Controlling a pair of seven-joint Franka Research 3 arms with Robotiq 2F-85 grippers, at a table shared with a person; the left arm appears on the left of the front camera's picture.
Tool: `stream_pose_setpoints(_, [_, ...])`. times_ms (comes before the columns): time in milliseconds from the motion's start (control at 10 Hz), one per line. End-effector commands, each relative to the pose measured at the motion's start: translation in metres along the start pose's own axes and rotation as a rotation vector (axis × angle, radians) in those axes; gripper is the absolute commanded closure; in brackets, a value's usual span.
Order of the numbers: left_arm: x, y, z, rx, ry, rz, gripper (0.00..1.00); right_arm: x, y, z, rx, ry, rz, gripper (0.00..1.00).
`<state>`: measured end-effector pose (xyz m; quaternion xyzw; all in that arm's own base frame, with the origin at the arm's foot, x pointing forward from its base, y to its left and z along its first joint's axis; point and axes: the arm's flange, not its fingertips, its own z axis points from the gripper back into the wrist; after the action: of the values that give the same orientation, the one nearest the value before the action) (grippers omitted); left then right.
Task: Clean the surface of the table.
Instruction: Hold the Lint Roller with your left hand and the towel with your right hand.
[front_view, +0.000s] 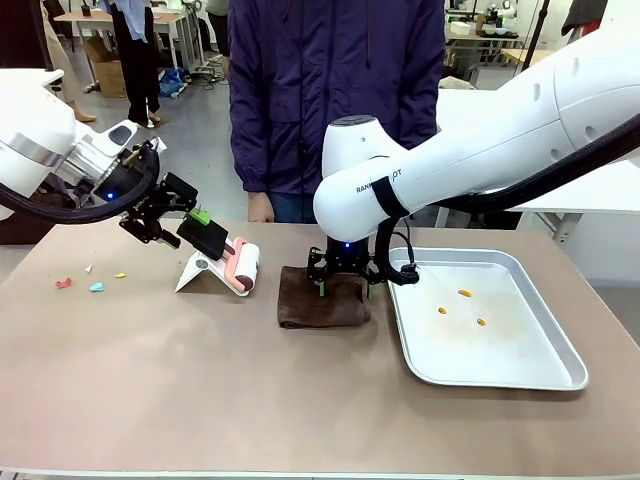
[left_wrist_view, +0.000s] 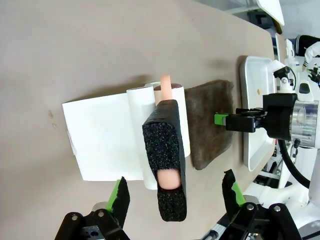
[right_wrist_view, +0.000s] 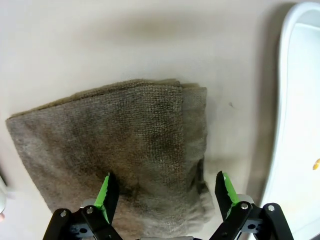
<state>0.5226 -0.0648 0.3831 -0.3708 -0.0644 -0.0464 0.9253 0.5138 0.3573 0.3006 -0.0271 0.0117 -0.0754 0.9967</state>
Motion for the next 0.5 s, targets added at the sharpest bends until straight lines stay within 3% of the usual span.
stream_pose_setpoints(0, [0.0032,0.0027,-0.0009,-0.033,-0.013,-0.014,0.61,0.0008,0.0021,0.0026,-0.026,0.012,-0.004,0.59])
stream_pose_setpoints(100, [0.0035,0.0026,-0.0011,-0.031,-0.022,-0.018,1.0,0.0002,0.0024,0.002,-0.023,0.008,0.007,0.59])
stream_pose_setpoints(200, [0.004,0.0028,-0.001,-0.029,-0.026,-0.016,1.0,-0.0003,0.0028,0.0016,-0.017,0.008,0.015,1.0])
stream_pose_setpoints(300, [0.0035,0.0017,-0.0024,-0.015,-0.045,-0.012,1.0,0.0005,0.0024,0.0002,-0.019,0.015,0.016,0.63])
stream_pose_setpoints(400, [0.0031,0.0009,-0.0028,-0.013,-0.048,-0.013,0.82,0.0009,0.002,-0.0004,-0.021,0.019,0.014,1.0])
